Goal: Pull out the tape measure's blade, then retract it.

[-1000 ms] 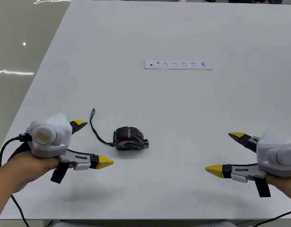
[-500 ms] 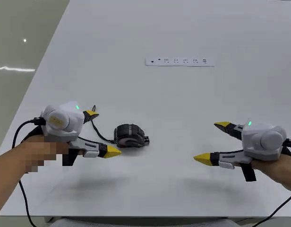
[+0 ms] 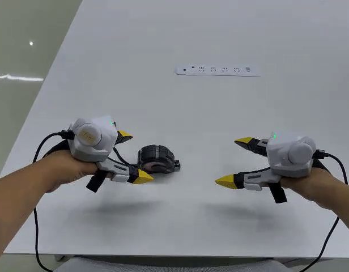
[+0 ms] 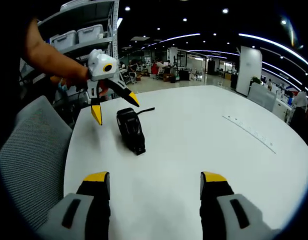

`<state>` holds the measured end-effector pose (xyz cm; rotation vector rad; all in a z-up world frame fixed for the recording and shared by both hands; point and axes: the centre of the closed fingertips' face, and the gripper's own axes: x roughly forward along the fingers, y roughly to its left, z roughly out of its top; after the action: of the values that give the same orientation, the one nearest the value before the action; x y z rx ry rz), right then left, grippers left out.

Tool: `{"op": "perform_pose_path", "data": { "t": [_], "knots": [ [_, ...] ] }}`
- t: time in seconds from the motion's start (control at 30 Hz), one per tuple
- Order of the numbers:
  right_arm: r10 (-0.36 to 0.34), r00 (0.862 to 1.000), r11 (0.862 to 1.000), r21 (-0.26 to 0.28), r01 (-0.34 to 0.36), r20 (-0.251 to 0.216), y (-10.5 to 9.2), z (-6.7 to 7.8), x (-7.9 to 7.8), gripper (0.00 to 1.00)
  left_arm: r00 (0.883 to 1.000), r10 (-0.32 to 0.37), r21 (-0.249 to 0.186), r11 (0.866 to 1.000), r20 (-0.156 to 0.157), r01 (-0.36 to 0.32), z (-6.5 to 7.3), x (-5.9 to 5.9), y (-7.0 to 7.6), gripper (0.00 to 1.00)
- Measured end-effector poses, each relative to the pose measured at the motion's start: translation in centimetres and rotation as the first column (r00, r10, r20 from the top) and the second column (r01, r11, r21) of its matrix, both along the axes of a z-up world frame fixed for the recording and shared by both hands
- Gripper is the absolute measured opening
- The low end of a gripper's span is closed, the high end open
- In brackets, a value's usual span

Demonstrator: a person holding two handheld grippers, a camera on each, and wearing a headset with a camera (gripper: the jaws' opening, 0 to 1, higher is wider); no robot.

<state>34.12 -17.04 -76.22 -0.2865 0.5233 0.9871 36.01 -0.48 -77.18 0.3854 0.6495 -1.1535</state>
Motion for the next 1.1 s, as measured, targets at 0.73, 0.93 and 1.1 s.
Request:
{"op": "perform_pose_path", "data": {
  "t": [0.73,0.93,1.1],
  "knots": [
    [0.13,0.991,0.991,-0.017,-0.13,-0.033,5.1,-1.9,1.4,0.62,0.994,-0.097,0.084,0.992,0.044,0.093,-0.2,1.0,-1.6,0.65],
    [0.169,0.985,0.984,-0.044,-0.171,-0.041,6.0,-2.8,1.3,0.59,0.993,-0.112,0.112,0.988,0.048,0.106,-0.6,1.2,-1.6,0.57],
    [0.21,0.976,0.975,-0.068,-0.214,-0.055,7.0,-3.6,1.0,0.56,0.99,-0.137,0.133,0.982,0.027,0.132,-1.2,1.1,-2.0,0.58]
  ]
}}
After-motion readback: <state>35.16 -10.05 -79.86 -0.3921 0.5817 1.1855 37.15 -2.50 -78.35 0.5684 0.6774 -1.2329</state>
